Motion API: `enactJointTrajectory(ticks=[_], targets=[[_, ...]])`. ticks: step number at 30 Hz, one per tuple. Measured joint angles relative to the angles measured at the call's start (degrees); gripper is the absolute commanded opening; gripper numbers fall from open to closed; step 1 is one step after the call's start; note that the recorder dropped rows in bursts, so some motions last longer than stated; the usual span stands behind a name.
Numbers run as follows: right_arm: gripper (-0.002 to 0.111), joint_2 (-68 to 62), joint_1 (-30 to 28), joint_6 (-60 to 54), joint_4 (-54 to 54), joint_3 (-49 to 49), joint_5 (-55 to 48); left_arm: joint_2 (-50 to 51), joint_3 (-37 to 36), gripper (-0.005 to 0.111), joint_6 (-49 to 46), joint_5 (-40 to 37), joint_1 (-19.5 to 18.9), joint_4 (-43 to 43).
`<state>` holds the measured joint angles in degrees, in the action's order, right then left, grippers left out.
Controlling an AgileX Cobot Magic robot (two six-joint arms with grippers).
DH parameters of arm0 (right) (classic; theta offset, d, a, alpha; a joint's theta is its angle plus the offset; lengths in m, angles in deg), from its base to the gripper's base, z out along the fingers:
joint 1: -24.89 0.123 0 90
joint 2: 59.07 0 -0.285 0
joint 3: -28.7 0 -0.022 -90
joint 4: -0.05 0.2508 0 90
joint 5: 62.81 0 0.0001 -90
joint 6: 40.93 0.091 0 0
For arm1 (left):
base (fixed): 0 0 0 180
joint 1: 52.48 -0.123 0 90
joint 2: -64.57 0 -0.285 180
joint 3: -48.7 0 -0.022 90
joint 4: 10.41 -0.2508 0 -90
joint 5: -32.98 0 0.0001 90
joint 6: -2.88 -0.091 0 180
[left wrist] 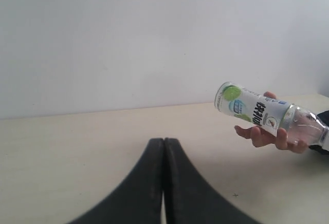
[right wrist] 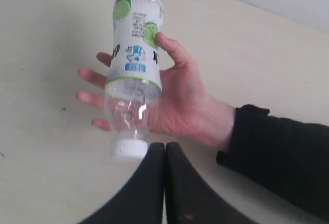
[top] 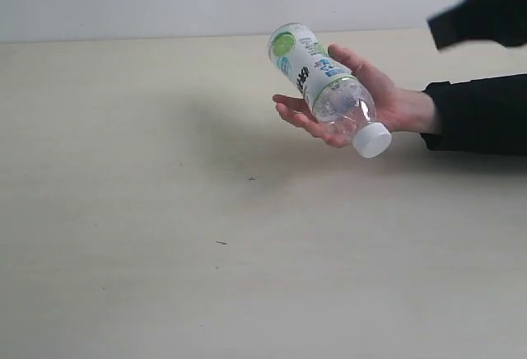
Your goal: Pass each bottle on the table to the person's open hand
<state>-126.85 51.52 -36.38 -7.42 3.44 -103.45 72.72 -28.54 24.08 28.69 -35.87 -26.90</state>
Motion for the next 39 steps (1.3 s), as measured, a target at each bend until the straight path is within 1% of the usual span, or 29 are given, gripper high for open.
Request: enactJointTrajectory(ticks=[3,8,14,18,29,31,34,36,39], targets=[[0.0,10.63,0.0,0.39,0.15,-8.5,1.59,0.0,0.0,0.0,0.0,0.0,0.0,0.0],[0.0,24.45,0.0,2.92,0.17,-16.47,1.11,0.0,0.0,0.0,0.0,0.0,0.0,0.0],[0.0,36.77,0.0,3.62,0.27,-17.54,-0.39,0.0,0.0,0.0,0.0,0.0,0.0,0.0],[0.0,42.69,0.0,3.62,0.27,-17.54,-0.51,0.0,0.0,0.0,0.0,0.0,0.0,0.0],[0.0,51.27,-0.28,3.62,1.16,-17.68,-0.63,0.0,0.0,0.0,0.0,0.0,0.0,0.0],[0.0,52.42,-2.01,3.33,1.83,-17.68,-0.63,0.0,0.0,0.0,0.0,0.0,0.0,0.0],[0.0,53.61,-6.82,3.33,2.24,-19.09,1.48,0.0,0.0,0.0,0.0,0.0,0.0,0.0],[0.0,54.29,-10.97,3.33,2.24,-21.88,5.67,0.0,0.0,0.0,0.0,0.0,0.0,0.0],[0.0,54.91,-15.77,3.33,2.66,-29.15,15.21,0.0,0.0,0.0,0.0,0.0,0.0,0.0]])
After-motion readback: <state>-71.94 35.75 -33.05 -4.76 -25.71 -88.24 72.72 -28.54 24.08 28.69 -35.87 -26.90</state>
